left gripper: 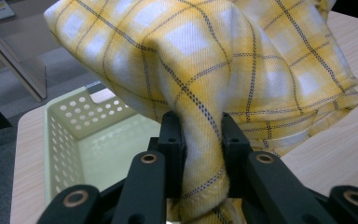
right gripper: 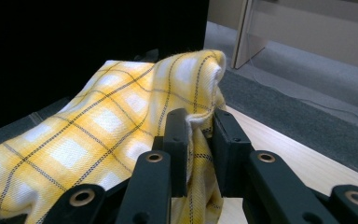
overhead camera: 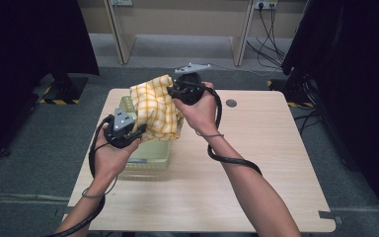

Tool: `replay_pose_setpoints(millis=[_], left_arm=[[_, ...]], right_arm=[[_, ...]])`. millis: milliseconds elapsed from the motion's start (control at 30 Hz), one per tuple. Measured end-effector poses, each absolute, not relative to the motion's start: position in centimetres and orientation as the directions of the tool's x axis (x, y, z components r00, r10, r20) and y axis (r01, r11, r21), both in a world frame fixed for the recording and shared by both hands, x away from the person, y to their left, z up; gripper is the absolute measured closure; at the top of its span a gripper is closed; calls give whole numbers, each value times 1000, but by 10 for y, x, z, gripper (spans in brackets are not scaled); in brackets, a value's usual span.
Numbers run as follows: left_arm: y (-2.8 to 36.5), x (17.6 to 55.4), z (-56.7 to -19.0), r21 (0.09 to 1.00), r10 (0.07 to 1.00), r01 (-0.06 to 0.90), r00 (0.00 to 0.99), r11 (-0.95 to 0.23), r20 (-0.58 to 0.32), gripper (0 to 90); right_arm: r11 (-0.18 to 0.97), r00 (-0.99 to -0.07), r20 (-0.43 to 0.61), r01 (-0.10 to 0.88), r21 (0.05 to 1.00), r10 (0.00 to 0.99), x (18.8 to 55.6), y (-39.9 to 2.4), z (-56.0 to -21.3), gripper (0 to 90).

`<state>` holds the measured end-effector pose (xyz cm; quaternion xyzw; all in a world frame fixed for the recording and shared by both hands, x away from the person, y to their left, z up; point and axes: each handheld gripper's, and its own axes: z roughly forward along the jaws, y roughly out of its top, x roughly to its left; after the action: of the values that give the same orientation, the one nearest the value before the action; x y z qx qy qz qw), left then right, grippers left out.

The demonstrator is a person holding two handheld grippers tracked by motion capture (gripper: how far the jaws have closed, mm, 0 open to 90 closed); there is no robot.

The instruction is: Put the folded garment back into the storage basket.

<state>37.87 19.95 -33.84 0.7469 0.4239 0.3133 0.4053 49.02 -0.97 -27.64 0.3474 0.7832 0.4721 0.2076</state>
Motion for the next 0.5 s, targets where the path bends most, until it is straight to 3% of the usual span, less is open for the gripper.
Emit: replay_pose_setpoints(millis=[500], left_arm=[[219, 382, -351, 858, 903, 421, 415, -294, 106, 757]], right_arm=[[321, -683, 25, 375, 870, 730, 496, 13, -292, 776]])
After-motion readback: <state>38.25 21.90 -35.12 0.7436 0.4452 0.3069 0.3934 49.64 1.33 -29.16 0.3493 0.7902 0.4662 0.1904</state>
